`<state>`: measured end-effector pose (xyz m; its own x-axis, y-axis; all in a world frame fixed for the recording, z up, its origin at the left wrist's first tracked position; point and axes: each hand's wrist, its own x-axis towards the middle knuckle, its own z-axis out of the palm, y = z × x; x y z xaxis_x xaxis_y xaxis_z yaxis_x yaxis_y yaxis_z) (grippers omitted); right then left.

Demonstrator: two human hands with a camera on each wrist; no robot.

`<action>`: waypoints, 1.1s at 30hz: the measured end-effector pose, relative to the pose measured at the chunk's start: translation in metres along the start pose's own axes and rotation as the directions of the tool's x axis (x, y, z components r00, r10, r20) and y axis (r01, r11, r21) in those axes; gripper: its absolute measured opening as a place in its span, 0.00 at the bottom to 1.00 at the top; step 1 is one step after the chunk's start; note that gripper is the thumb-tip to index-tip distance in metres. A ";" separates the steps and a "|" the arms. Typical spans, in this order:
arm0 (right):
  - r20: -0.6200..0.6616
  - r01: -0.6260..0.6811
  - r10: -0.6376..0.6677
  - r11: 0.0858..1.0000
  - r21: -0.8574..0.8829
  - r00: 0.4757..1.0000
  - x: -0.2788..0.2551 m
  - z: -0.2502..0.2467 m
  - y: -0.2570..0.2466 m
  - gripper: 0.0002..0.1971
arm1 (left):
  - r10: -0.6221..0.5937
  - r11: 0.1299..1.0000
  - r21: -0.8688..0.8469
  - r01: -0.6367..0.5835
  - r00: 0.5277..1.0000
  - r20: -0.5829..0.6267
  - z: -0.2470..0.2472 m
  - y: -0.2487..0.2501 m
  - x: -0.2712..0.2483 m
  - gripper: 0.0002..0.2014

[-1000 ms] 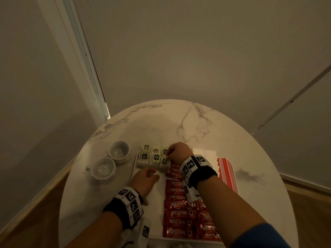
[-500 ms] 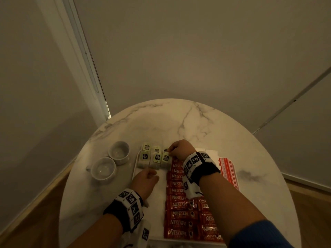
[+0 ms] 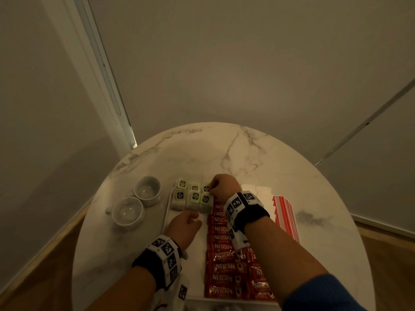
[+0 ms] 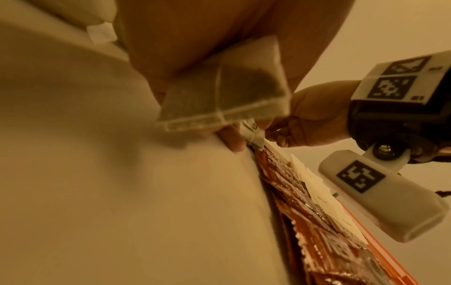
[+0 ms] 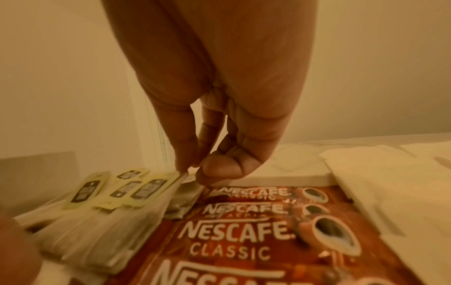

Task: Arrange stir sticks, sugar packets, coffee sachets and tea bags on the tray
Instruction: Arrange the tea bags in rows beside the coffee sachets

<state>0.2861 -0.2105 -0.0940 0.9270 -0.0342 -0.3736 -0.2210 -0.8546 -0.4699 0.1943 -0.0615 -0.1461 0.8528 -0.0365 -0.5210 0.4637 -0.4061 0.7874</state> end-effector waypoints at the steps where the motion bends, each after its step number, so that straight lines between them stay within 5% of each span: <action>1: -0.017 0.002 -0.001 1.000 0.006 1.000 0.000 0.000 0.000 0.05 | 0.008 1.000 0.000 -0.008 1.000 -0.002 0.000 0.000 0.000 0.08; 5: -0.129 0.023 -0.005 0.990 0.140 0.992 -0.005 -0.008 0.001 0.04 | 0.030 0.999 -0.037 -0.031 0.999 -0.029 -0.007 0.009 -0.005 0.07; 7: -0.166 0.074 -0.030 0.961 0.265 0.986 -0.018 -0.014 -0.003 0.03 | -0.018 0.961 -0.277 0.012 1.000 -0.020 -0.014 0.018 -0.009 0.10; 10: 0.005 0.130 -0.140 0.930 0.345 0.990 -0.051 -0.014 -0.015 0.06 | -0.088 0.750 -0.659 0.052 0.996 -0.022 -0.027 0.030 -0.013 0.11; 13: 0.223 0.158 -0.233 0.938 0.307 0.946 -0.082 0.000 -0.022 0.08 | -0.135 0.663 -0.744 0.082 0.991 -0.010 -0.037 0.040 -0.017 0.12; 15: 0.246 0.188 -0.237 0.960 0.207 0.940 -0.093 0.008 -0.018 0.06 | -0.087 0.771 -0.636 0.031 0.995 -0.057 -0.041 0.042 -0.020 0.11; 17: 0.227 0.178 -0.203 0.976 0.125 0.953 -0.099 0.015 -0.011 0.07 | 0.057 0.945 -0.314 -0.087 0.993 -0.103 -0.045 0.039 -0.025 0.08; 20: 0.204 0.147 -0.149 0.989 0.026 0.968 -0.110 0.026 -0.003 0.09 | 0.218 0.969 0.128 -0.211 0.975 -0.042 -0.046 0.025 -0.030 0.10; 22: 0.215 0.185 -0.167 0.980 -0.070 0.962 -0.115 0.038 -0.001 0.10 | 0.262 0.838 0.473 -0.271 0.961 0.087 -0.045 0.018 -0.037 0.11; 24: 0.213 0.212 -0.182 0.969 -0.129 0.960 -0.120 0.047 -0.003 0.10 | 0.271 0.585 0.735 -0.345 0.936 0.224 -0.041 0.011 -0.045 0.22; 27: 0.180 0.187 -0.164 0.975 -0.117 0.970 -0.123 0.050 -0.005 0.09 | 0.260 0.346 0.843 -0.412 0.906 0.335 -0.032 0.003 -0.052 0.34; 30: 0.170 0.162 -0.145 0.983 -0.085 0.975 -0.128 0.050 -0.003 0.10 | 0.256 0.276 0.863 -0.424 0.897 0.359 -0.025 0.002 -0.055 0.29; 33: 0.150 0.145 -0.137 0.988 -0.045 0.979 -0.134 0.047 0.004 0.11 | 0.333 0.341 0.834 -0.434 0.885 0.325 -0.022 0.000 -0.051 0.16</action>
<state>0.1470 -0.1846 -0.0835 0.8923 0.1612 -0.4217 -0.0702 -0.8732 -0.4823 0.1560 -0.0394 -0.1117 0.8311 -0.4641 -0.3063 -0.4124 -0.8839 0.2205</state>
